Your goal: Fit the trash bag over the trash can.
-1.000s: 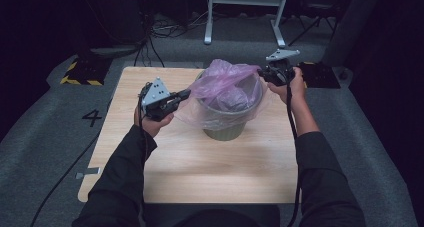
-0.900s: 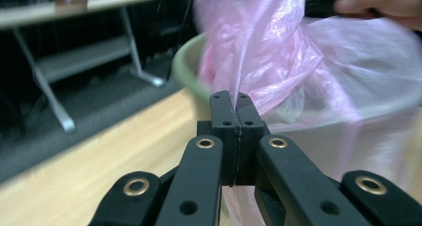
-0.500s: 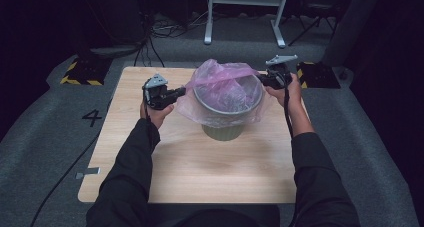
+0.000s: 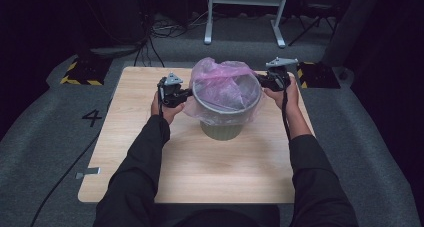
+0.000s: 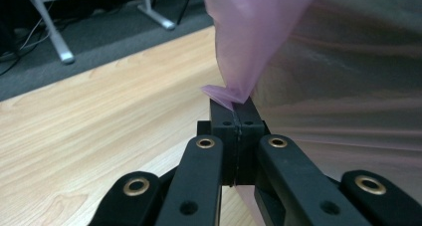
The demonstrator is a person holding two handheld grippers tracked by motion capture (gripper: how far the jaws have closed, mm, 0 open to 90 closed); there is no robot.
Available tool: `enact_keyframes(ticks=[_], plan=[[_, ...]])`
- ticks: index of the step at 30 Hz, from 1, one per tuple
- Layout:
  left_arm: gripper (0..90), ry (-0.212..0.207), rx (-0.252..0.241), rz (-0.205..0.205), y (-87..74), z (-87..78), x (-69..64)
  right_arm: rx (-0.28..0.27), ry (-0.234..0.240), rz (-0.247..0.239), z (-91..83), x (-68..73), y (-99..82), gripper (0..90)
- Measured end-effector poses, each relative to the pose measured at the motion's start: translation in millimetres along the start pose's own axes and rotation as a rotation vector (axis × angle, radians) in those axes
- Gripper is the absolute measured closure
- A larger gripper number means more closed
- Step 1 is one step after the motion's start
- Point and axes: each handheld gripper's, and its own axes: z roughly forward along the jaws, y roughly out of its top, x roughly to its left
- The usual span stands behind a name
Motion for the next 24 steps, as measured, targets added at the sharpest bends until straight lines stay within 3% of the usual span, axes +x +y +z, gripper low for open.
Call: enact_keyframes(ticks=[2, 5, 7, 9, 11, 13, 16, 18, 19, 20, 24], plan=[[90.0, -0.005, 0.029, -0.011, -2.7, 5.0, 1.5, -0.046, -0.03, 0.012, -2.2, -0.1, 1.1, 79.7], [90.0, -0.011, 0.065, -0.014, -5.3, 10.3, 2.1, -0.075, -0.033, 0.008, -4.0, 1.4, 2.2, 80.9], [90.0, -0.013, 0.082, -0.013, -6.0, 12.2, 2.2, -0.074, -0.027, -0.001, -3.7, 2.8, 2.9, 83.0], [90.0, -0.051, 0.104, -0.009, -7.2, 13.5, 1.8, -0.059, -0.026, -0.012, -2.1, 3.5, 3.5, 85.5], [90.0, -0.041, 0.104, -0.011, -7.8, 12.8, 1.1, -0.055, -0.018, -0.008, -1.6, 3.2, 3.7, 87.6], [89.9, -0.054, 0.092, -0.007, -10.2, 7.9, 2.7, -0.019, 0.029, 0.019, 2.8, 1.1, 2.2, 89.9], [89.8, -0.056, 0.068, 0.008, -13.7, 1.6, 2.7, -0.006, 0.043, 0.032, 5.8, 0.5, -0.2, 90.0], [80.2, -0.06, 0.043, 0.003, -16.1, -4.2, 3.7, 0.015, 0.053, 0.044, 7.7, -1.5, -2.6, 90.0], [79.0, -0.031, 0.026, 0.006, -18.1, -8.0, 4.1, 0.057, 0.043, 0.034, 11.9, -2.6, -6.2, 90.0], [79.1, -0.052, 0.006, 0.009, -19.4, -11.1, 4.8, 0.065, 0.049, 0.035, 13.6, -2.8, -8.2, 90.0], [85.1, -0.052, -0.031, 0.032, -21.1, -17.2, 3.8, 0.11, 0.086, 0.051, 21.6, -4.0, -20.9, 90.0]])
